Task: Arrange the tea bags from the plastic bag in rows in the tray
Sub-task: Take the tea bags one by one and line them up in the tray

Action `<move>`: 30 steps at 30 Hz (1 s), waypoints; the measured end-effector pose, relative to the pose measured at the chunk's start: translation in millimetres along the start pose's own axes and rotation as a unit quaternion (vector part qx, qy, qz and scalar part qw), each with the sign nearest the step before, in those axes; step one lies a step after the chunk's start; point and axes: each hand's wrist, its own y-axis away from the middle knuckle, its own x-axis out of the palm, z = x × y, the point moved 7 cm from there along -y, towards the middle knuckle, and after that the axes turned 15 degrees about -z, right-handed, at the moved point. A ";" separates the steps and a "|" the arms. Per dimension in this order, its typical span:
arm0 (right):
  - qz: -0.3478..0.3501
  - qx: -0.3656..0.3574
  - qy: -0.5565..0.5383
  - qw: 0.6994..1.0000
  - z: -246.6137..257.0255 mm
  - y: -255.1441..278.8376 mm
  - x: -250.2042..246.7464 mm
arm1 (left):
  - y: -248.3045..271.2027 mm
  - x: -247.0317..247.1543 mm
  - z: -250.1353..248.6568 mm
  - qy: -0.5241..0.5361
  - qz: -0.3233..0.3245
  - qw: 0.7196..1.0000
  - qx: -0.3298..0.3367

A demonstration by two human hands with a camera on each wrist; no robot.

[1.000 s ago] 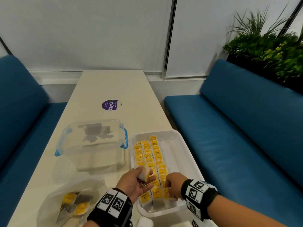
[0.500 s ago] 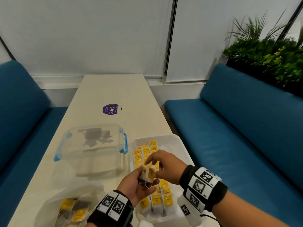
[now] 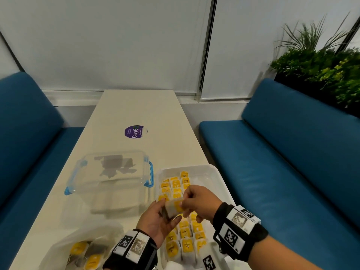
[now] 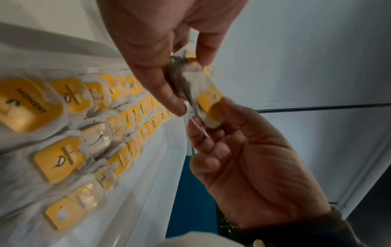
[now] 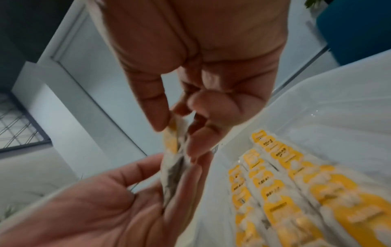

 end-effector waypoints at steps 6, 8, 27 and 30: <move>-0.221 -0.035 -0.001 0.975 7.9 -51.8 -60.7 | -15.2 -5.1 -0.8 -0.017 -0.008 1.000 -0.008; -0.254 -0.044 0.040 0.965 7.3 -74.4 -73.1 | -20.7 -6.1 1.2 -0.023 -0.014 1.000 -0.014; -0.139 0.064 0.228 0.962 -45.1 -155.1 -39.6 | -27.2 -9.5 -0.8 -0.096 -0.039 0.995 -0.007; -0.166 0.084 0.174 0.967 -52.1 -156.1 -40.3 | -25.6 -9.4 -1.4 -0.100 -0.040 0.994 -0.006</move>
